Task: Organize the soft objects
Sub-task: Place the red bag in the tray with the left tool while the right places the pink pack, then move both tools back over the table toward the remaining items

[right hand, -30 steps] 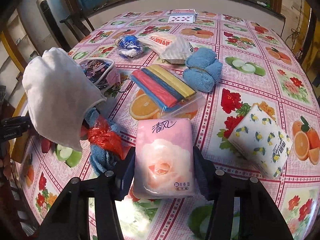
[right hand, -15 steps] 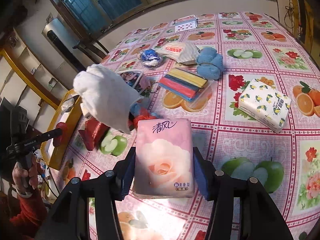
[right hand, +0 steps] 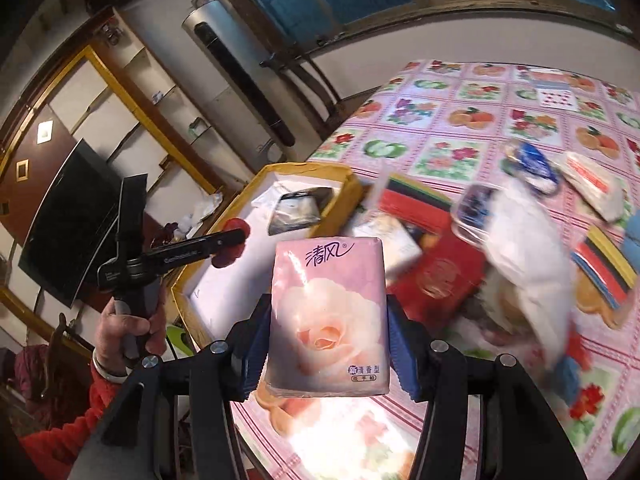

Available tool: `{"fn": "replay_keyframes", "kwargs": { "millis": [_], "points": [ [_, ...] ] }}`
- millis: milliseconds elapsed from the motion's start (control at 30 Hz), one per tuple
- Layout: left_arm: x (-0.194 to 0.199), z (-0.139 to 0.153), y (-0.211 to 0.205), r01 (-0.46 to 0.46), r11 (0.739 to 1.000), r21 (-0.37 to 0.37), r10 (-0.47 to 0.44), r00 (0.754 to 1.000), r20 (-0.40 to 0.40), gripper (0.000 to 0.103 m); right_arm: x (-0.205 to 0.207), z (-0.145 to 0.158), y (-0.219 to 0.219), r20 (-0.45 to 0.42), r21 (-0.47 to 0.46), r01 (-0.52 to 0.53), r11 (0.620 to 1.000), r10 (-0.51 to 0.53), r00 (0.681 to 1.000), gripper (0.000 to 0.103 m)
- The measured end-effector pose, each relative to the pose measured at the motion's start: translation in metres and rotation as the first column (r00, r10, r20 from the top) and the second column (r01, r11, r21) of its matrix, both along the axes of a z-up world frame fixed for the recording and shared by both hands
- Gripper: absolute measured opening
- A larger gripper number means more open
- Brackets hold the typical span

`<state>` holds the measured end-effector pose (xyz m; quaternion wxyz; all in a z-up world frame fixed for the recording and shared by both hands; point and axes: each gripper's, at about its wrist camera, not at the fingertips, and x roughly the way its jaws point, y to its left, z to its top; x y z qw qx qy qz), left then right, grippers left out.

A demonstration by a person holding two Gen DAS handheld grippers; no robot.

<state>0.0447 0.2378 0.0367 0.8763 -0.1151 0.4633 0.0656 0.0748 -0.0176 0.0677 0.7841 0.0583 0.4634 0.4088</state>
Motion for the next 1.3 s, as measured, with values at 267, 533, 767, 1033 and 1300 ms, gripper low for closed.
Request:
{"fn": "replay_keyframes", "kwargs": {
  "millis": [267, 533, 767, 1033, 1300],
  "points": [
    [0.026, -0.026, 0.048, -0.097, 0.995, 0.018, 0.098, 0.994, -0.049, 0.036, 0.036, -0.048, 0.159, -0.057, -0.134, -0.105, 0.985, 0.098, 0.994, 0.055],
    [0.035, -0.044, 0.062, -0.153, 0.985, 0.077, 0.159, 0.984, -0.080, 0.037, 0.064, -0.087, 0.197, -0.050, -0.191, -0.027, 0.981, 0.017, 0.999, 0.056],
    [0.026, -0.048, 0.070, -0.204, 0.977, 0.063, 0.209, 0.974, -0.086, 0.058, 0.047, -0.067, 0.173, 0.000, -0.136, -0.032, 0.990, 0.033, 0.999, 0.070],
    [-0.002, -0.012, 0.058, -0.206, 0.978, 0.011, 0.206, 0.979, 0.009, 0.068, 0.016, -0.017, 0.080, 0.084, 0.014, 0.031, 0.999, -0.032, 0.996, 0.077],
    [-0.011, 0.010, -0.032, 0.047, 0.995, -0.092, -0.044, 0.998, 0.035, 0.074, -0.013, 0.002, -0.081, 0.164, -0.008, 0.244, 0.970, -0.239, 0.957, 0.088]
  ]
}}
